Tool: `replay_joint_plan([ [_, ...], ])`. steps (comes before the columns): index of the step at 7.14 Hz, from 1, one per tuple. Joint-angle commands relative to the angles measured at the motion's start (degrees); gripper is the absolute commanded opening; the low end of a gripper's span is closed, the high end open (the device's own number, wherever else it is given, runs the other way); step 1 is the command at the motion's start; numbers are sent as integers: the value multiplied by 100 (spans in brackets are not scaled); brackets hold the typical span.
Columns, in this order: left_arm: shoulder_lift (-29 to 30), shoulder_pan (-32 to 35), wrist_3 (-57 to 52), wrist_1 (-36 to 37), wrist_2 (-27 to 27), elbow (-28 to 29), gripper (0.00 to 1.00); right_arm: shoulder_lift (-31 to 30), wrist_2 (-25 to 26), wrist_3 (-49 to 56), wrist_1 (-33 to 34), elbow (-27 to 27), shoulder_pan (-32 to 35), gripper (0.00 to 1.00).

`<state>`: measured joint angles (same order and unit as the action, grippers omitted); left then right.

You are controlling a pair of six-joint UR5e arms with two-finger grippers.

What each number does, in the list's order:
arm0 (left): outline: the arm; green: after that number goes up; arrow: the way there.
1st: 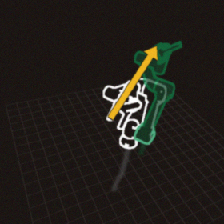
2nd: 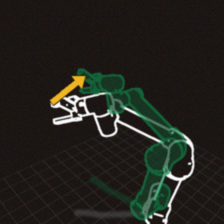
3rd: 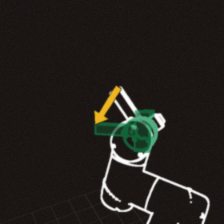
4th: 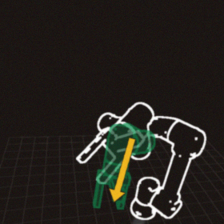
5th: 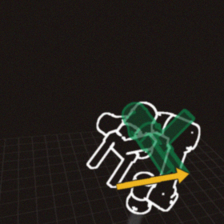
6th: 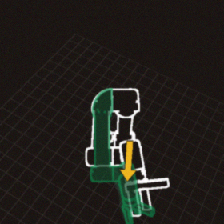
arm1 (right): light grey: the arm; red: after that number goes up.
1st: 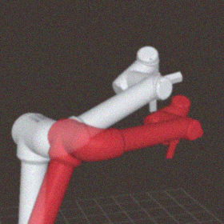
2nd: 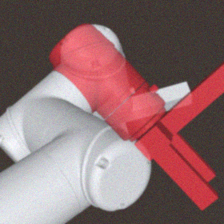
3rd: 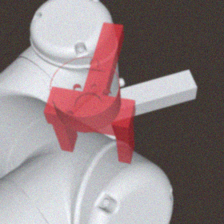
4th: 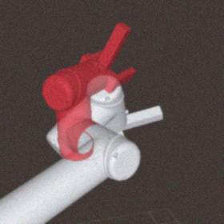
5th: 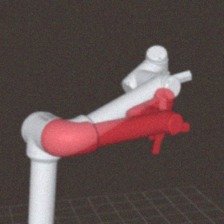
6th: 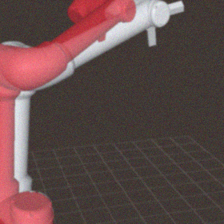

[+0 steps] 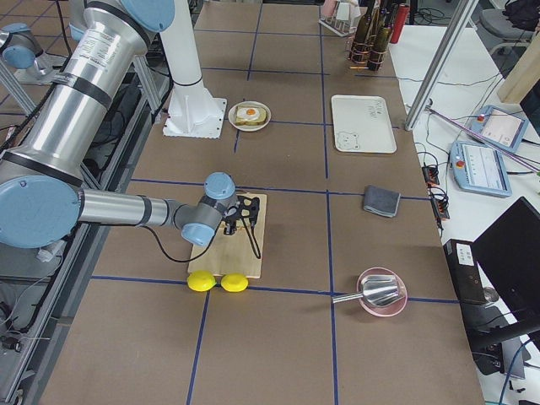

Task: Make sandwich and place on tray
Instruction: 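Lower the right gripper and grasp the bread slice's edge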

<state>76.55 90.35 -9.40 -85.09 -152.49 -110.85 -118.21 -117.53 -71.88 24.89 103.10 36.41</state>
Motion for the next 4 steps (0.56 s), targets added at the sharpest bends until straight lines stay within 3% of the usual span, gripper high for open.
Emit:
replay_joint_plan([
  [1, 0, 0, 0, 1, -9, 2, 100, -9, -50, -2, -72, 0, -3, 0],
  [4, 0, 0, 0, 1, -9, -7, 100, -35, -77, 7, -195, -9, 6, 0],
])
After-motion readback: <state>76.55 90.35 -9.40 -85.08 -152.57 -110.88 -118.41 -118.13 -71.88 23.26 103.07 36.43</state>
